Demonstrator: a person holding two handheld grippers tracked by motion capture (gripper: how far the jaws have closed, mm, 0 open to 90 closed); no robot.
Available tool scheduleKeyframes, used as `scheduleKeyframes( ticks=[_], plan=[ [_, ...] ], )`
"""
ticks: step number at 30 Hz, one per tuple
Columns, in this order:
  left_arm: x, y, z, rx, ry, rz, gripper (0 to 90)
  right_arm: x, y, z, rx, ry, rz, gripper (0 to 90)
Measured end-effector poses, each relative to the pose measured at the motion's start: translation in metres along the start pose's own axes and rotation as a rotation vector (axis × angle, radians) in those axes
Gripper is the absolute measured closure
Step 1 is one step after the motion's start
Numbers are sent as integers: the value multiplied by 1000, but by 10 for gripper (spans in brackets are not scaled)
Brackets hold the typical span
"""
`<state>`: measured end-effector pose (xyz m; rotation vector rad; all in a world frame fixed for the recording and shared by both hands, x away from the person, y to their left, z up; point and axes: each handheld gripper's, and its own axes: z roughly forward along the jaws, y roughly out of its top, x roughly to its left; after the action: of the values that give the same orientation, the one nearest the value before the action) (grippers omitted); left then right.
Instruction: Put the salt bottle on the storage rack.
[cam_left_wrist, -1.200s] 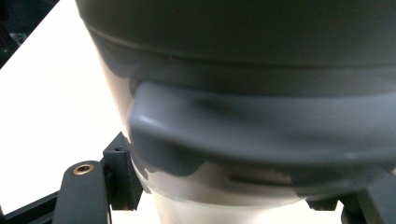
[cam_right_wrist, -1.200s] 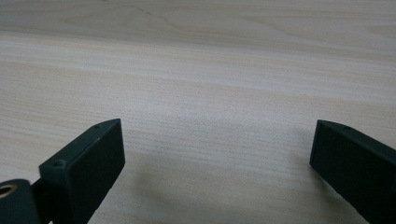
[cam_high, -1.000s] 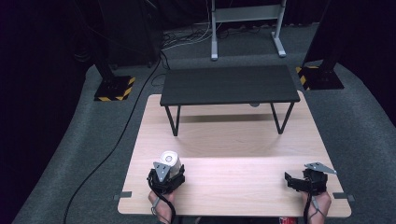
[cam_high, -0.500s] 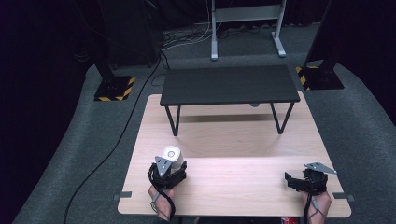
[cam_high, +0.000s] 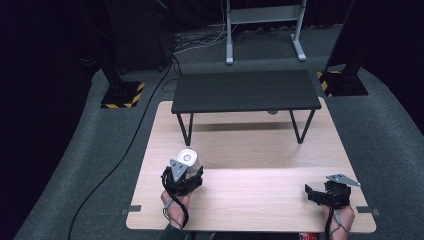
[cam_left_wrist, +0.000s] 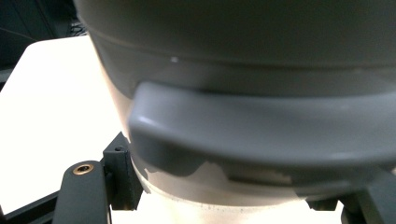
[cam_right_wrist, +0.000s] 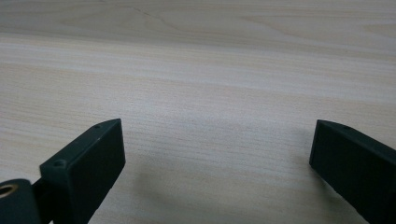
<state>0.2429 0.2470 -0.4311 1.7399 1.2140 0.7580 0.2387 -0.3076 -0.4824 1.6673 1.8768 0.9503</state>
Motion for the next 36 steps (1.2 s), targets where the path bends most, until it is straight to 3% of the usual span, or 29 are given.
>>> scheduleKeyframes(
  ticks=[15,22,36],
  plan=[
    [7,25,11,-7,-51,18,298,0,0,0,-1,-1,2,21],
    [6,37,16,0,-60,53,298,0,-1,0,-3,0,5,22],
    [12,55,29,3,-107,59,298,0,-1,0,-3,0,6,22]
  ],
)
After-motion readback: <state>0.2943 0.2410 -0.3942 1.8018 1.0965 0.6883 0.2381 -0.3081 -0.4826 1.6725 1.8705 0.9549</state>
